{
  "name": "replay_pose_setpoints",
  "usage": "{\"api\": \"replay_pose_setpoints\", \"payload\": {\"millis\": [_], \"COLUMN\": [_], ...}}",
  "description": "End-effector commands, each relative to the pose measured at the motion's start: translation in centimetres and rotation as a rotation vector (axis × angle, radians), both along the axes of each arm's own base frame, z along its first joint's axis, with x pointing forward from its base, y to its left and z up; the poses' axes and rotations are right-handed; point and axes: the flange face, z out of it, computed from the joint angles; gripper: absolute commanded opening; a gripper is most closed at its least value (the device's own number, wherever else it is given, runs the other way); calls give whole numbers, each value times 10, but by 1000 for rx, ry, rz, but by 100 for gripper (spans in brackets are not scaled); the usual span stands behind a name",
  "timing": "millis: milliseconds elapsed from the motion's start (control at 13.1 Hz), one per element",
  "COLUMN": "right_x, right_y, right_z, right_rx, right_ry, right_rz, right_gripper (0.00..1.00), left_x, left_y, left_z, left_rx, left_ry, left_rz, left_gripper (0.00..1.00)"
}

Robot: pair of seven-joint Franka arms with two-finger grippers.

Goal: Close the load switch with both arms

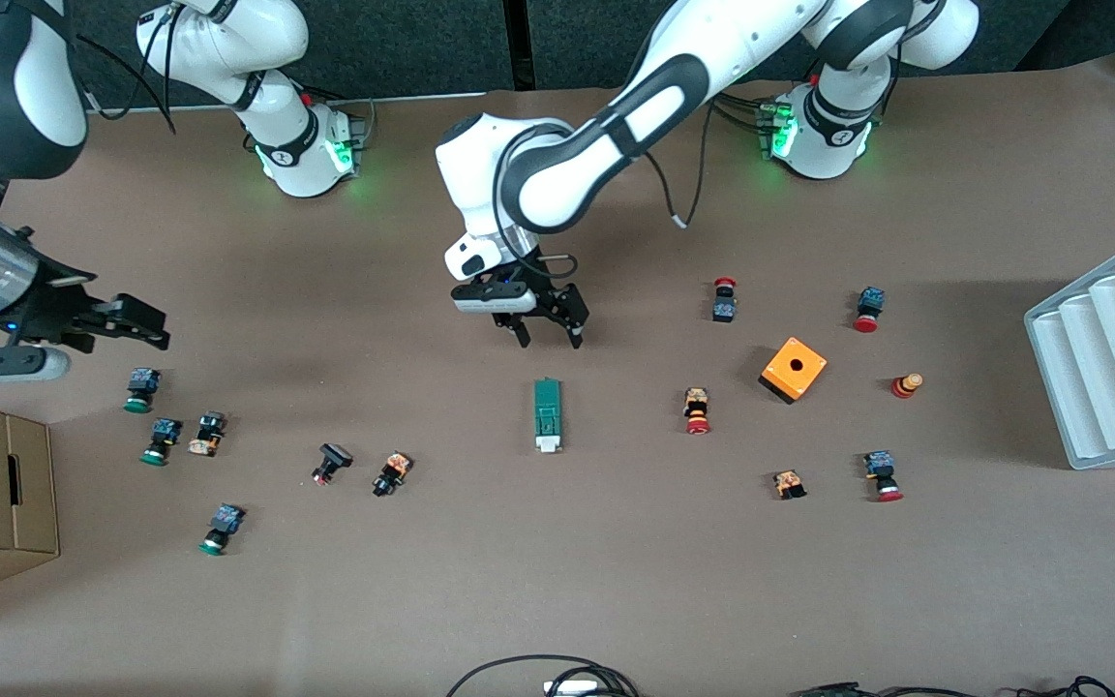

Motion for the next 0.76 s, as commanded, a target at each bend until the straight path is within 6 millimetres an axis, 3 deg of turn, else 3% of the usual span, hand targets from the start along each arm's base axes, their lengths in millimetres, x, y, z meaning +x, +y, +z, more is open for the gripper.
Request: {"api": "replay_pose_setpoints", "payload": {"millis": [0,153,306,688], "right_x": [3,8,7,9], "right_y": [-9,-12,-26,-14], "right_z": [9,10,11,12], "right_rx": [-33,-36,-26,-35], "right_ry": [-21,-36,-34,-39], "right_rz": [-7,-9,-29,-12], "right_gripper": [100,100,100,100], "left_x": [23,51,78,116], "left_y": [29,60,103,224], "left_z": [48,87,126,200], "left_rx": [-11,-39,-66,-97], "left_ry": [86,155,230,407], "left_rz": [-28,-55,-48,32], "left_gripper": [100,100,100,100]}}
